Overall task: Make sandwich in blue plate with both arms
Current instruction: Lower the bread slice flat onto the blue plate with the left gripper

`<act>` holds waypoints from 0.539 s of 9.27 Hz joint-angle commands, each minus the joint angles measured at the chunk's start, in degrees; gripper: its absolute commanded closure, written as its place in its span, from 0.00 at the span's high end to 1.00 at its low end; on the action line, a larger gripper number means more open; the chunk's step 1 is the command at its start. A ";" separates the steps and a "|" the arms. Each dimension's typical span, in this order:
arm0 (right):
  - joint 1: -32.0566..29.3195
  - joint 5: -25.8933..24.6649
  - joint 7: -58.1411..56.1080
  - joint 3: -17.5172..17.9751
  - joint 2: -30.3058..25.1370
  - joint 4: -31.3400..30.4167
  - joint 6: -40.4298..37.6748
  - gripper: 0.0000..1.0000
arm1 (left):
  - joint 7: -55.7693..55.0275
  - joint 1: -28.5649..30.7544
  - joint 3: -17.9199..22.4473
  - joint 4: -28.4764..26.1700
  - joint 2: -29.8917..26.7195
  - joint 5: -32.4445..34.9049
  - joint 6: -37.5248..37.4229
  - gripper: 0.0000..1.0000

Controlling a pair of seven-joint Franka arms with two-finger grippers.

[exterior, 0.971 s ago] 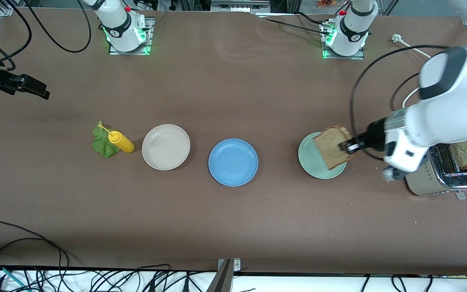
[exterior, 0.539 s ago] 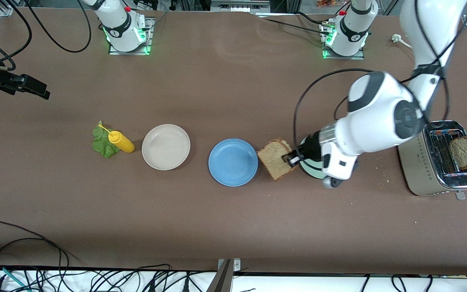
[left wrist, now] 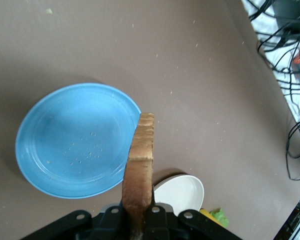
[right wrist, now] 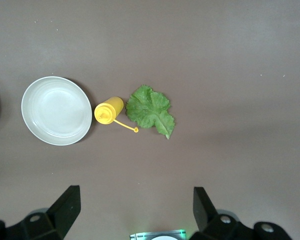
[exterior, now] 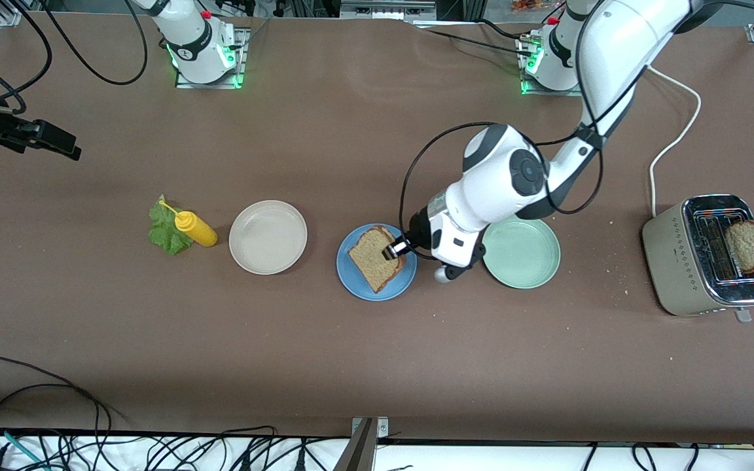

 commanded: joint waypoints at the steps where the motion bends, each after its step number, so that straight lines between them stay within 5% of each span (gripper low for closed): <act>1: -0.24 1.02 0.04 0.18 -0.70 -0.52 -0.13 1.00 | -0.61 -1.11 0.72 -4.19 1.47 6.54 5.00 0.00; 5: -0.24 1.02 0.04 0.18 -0.70 -0.52 -0.22 1.00 | -0.52 -4.17 2.99 -3.59 4.46 8.84 8.25 0.00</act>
